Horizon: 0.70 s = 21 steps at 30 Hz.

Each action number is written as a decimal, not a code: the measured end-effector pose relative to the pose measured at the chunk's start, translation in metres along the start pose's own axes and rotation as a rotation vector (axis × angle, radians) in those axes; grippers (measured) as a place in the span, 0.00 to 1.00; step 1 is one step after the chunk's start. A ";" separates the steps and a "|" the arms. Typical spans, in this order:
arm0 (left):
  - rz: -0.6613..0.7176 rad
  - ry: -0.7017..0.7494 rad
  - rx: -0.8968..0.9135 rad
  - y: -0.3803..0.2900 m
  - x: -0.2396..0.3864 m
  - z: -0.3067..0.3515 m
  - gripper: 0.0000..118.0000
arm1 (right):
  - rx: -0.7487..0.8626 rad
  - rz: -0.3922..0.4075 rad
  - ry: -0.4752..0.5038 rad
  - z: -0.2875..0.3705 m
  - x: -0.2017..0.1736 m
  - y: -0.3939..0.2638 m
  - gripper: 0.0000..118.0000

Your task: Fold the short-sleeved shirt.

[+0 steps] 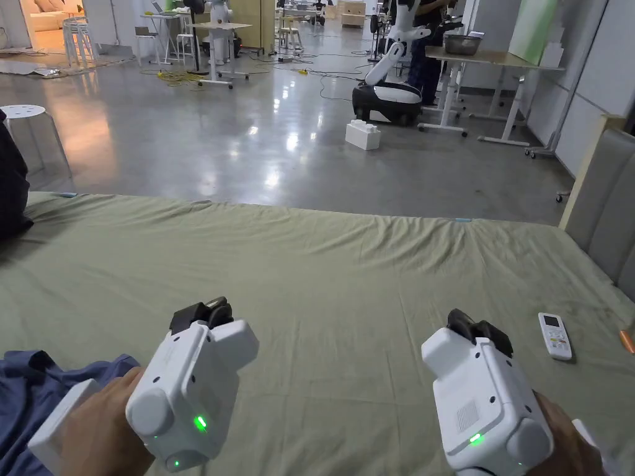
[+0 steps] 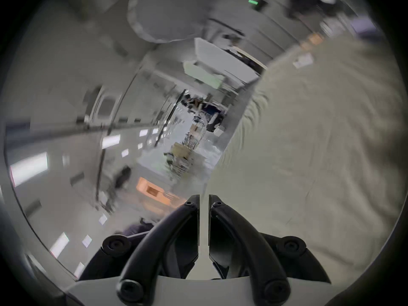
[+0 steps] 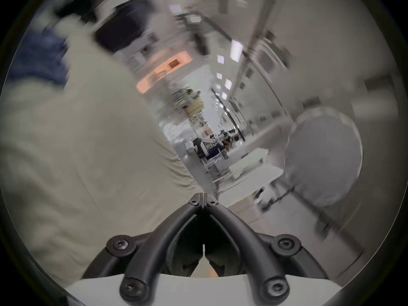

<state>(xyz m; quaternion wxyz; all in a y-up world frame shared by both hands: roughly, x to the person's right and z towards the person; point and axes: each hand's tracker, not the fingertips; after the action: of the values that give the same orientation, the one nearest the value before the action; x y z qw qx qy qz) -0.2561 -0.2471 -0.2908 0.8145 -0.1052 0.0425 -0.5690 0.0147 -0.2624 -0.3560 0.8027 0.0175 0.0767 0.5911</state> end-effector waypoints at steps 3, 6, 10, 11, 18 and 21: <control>0.051 -0.013 0.001 -0.011 -0.005 -0.006 0.07 | 0.022 0.028 -0.004 0.019 0.005 0.008 0.00; 0.365 -0.020 -0.031 -0.016 -0.021 -0.009 0.07 | -0.008 -0.161 -0.005 0.029 0.023 0.010 0.00; 1.038 -0.052 -0.067 -0.031 -0.045 -0.011 0.07 | -0.068 -0.679 0.017 0.025 0.043 0.003 0.00; 1.170 -0.047 -0.067 -0.035 -0.047 -0.011 0.07 | -0.084 -0.808 0.014 0.026 0.047 0.002 0.00; 1.482 0.034 0.000 -0.067 -0.042 -0.019 0.07 | -0.167 -1.289 -0.048 0.018 0.041 -0.016 0.00; 1.437 0.029 0.007 -0.071 -0.043 -0.018 0.07 | -0.169 -1.287 -0.051 0.019 0.041 -0.013 0.00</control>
<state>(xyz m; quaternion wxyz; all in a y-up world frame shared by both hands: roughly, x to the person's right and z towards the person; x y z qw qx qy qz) -0.3401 -0.2324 -0.2948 0.9874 -0.0411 0.1100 0.1062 0.0419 -0.2258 -0.3433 0.9967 -0.0811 0.0062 -0.0047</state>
